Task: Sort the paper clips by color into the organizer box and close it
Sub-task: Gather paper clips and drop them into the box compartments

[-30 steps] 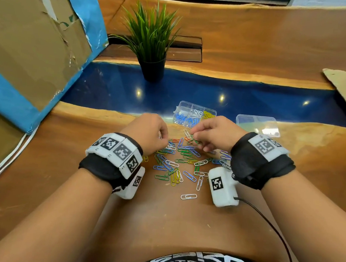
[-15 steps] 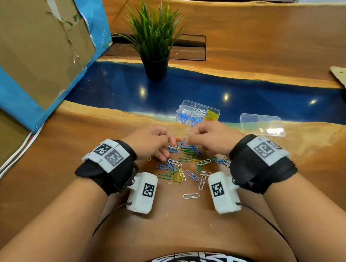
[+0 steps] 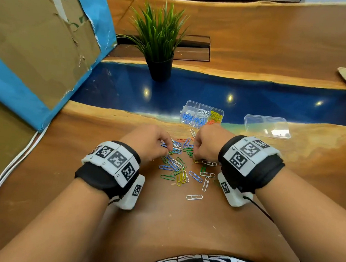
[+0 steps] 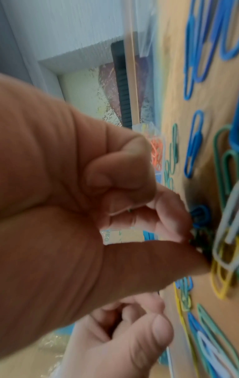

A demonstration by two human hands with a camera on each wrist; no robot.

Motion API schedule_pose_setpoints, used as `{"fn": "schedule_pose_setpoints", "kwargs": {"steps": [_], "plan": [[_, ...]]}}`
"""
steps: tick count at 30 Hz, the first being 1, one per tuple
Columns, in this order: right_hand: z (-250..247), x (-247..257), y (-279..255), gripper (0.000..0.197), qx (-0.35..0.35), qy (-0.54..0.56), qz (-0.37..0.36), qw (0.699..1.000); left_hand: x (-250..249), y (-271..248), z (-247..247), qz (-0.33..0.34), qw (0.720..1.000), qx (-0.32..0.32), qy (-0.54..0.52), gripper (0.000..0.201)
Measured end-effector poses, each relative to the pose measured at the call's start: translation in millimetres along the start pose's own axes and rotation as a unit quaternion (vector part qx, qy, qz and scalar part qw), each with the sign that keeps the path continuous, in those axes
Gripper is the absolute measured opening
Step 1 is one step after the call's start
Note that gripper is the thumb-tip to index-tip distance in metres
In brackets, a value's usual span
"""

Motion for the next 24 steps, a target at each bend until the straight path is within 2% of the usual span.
{"fn": "schedule_pose_setpoints", "kwargs": {"steps": [6, 11, 13, 17, 20, 22, 24], "plan": [[-4, -1, -3, 0.006, 0.001, 0.038, -0.008, 0.999, -2, 3, -4, 0.011, 0.995, 0.016, 0.094, 0.014], [-5, -8, -4, 0.012, 0.024, 0.216, 0.004, 0.976, -5, 3, 2, 0.018, 0.990, 0.047, 0.131, 0.014], [-2, -10, -4, 0.021, 0.040, 0.294, 0.030, 0.955, -5, 2, 1, 0.020, 0.990, 0.043, 0.131, 0.011], [4, -13, -8, 0.029, 0.057, 0.485, 0.101, 0.867, -6, 0, 1, 0.030, 0.988, 0.047, 0.147, 0.003], [2, -14, -9, 0.022, 0.039, 0.533, 0.121, 0.836, -6, 0, 2, 0.033, 0.987, 0.048, 0.153, 0.010], [1, -14, -7, 0.017, 0.029, 0.510, 0.116, 0.852, -6, 0, 3, 0.033, 0.986, 0.054, 0.155, 0.009], [-2, -13, -5, 0.021, 0.015, 0.402, 0.079, 0.912, -7, -1, 4, 0.034, 0.986, 0.063, 0.151, 0.006]]}}
Point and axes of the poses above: each hand's wrist, its own y-axis towards the middle knuckle, its own z-axis out of the palm, x = y × z, the point moved 5 cm from there along y, towards the middle knuckle, and after that the axes turned 14 degrees about y, right-handed, at the moved point
